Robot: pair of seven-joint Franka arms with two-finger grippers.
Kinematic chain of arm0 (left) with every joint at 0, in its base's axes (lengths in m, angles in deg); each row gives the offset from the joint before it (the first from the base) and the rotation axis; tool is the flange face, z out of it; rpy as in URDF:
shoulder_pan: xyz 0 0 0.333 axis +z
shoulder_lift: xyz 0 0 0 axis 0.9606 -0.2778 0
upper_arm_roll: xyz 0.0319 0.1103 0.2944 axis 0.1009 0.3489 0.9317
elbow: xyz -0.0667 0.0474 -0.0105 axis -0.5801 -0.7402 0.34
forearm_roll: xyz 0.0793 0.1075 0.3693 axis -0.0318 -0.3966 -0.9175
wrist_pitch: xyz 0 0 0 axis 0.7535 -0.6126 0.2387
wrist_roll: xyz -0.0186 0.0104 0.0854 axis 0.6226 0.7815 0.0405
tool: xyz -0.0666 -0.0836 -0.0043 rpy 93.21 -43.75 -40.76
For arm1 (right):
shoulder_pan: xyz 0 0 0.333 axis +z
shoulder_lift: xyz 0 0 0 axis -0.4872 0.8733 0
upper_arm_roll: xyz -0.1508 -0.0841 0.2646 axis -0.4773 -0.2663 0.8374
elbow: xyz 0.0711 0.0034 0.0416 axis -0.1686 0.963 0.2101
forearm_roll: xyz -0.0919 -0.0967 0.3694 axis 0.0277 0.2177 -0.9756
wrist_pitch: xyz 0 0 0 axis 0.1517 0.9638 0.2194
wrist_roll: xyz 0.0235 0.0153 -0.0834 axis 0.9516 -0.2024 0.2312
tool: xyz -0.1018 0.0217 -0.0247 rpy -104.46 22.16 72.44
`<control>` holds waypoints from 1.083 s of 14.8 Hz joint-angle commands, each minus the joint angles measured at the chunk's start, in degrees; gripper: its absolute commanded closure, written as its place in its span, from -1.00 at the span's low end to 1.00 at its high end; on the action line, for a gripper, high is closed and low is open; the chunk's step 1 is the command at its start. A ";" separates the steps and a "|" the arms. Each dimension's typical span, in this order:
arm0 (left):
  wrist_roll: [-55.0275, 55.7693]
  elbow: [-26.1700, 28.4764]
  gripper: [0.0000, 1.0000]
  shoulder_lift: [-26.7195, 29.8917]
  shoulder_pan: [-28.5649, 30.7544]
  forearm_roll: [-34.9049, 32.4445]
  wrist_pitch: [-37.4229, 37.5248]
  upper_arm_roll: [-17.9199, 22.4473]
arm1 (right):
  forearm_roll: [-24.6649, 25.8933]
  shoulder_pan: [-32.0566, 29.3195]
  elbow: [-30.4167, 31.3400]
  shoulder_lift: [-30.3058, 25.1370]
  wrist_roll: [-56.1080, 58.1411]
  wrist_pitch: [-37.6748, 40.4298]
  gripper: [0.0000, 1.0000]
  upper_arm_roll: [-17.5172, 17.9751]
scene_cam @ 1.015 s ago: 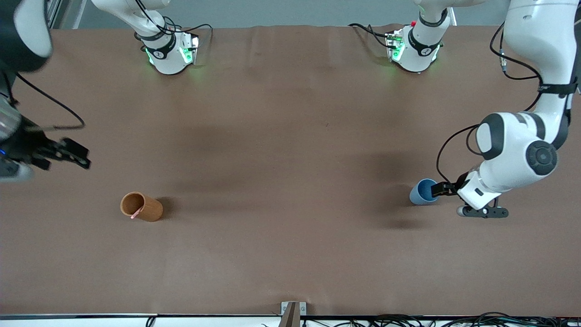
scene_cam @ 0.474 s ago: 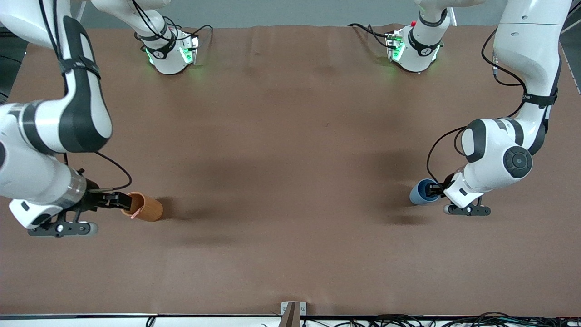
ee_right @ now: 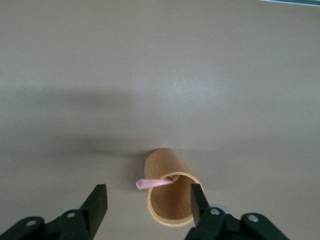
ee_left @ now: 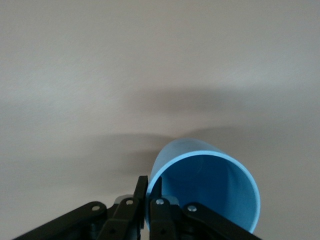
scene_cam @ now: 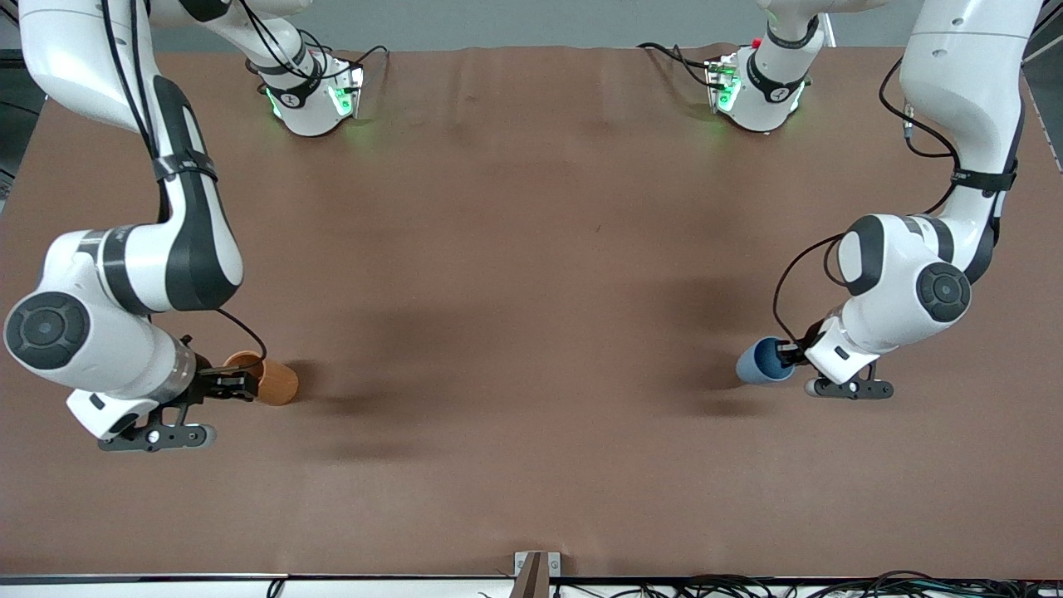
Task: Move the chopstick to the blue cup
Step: 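Move the blue cup centrally with the left gripper while the right gripper lifts chopsticks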
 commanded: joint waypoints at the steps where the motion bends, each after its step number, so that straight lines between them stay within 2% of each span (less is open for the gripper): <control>1: 10.84 -3.40 0.99 1.42 -0.68 0.15 2.91 -5.90 | 0.77 0.43 0.49 1.18 -0.72 -1.49 -0.25 -0.20; 3: 20.68 -4.99 0.99 0.37 -6.45 -1.17 2.91 -7.24 | 0.77 0.43 0.57 1.54 -0.46 -1.32 -0.07 -0.20; 5: 32.09 -8.67 0.99 -3.39 -13.05 -4.15 2.91 -7.24 | 0.77 0.43 1.45 1.37 -0.45 -1.31 0.03 -0.29; 8: 46.00 -15.09 0.99 -9.54 -22.28 -8.63 2.91 -6.89 | 0.77 -0.01 1.45 1.37 -0.54 -1.40 0.37 -0.29; 12: 52.19 -17.83 0.99 -13.78 -27.22 -12.94 2.91 -6.53 | 0.77 -0.01 1.54 1.37 -0.63 -1.23 0.91 -0.38; 13: 52.80 -18.01 0.99 -14.57 -27.40 -13.91 2.91 -6.53 | 0.77 -0.10 1.45 1.19 -0.54 -1.14 0.97 -0.38; 16: 52.81 -18.09 0.97 -14.93 -27.49 -15.24 2.91 -6.53 | 0.68 -0.19 1.45 -0.29 -0.54 -0.52 0.99 -0.47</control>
